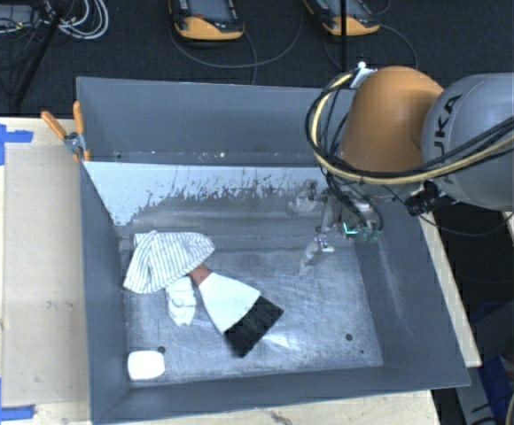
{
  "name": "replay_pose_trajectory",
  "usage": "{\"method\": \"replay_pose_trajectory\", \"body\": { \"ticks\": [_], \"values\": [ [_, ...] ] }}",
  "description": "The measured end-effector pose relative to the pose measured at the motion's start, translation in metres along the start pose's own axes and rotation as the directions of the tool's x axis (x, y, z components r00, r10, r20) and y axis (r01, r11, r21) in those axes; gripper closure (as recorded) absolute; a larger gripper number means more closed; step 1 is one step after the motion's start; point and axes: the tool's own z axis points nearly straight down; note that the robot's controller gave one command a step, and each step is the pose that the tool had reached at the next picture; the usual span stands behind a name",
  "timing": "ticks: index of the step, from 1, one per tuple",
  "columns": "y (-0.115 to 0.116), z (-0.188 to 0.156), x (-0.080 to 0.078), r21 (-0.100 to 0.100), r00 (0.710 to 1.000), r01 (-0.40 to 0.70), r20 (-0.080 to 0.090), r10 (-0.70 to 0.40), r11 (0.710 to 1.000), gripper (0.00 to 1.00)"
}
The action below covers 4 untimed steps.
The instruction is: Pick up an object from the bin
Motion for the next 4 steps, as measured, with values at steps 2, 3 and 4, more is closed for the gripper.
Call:
{"method": "replay_pose_trajectory", "body": {
  "ticks": [2, 3, 4],
  "values": [
    [0.023, 0.020, 0.028, 0.003, 0.996, 0.083, 0.012, -0.083, 0.997, 0.00],
    [0.022, 0.059, 0.051, 0.001, 0.948, 0.318, 0.008, -0.318, 0.948, 0.00],
    [0.066, 0.089, 0.056, 0.002, 0.956, 0.295, 0.006, -0.295, 0.956, 1.00]
  ]
}}
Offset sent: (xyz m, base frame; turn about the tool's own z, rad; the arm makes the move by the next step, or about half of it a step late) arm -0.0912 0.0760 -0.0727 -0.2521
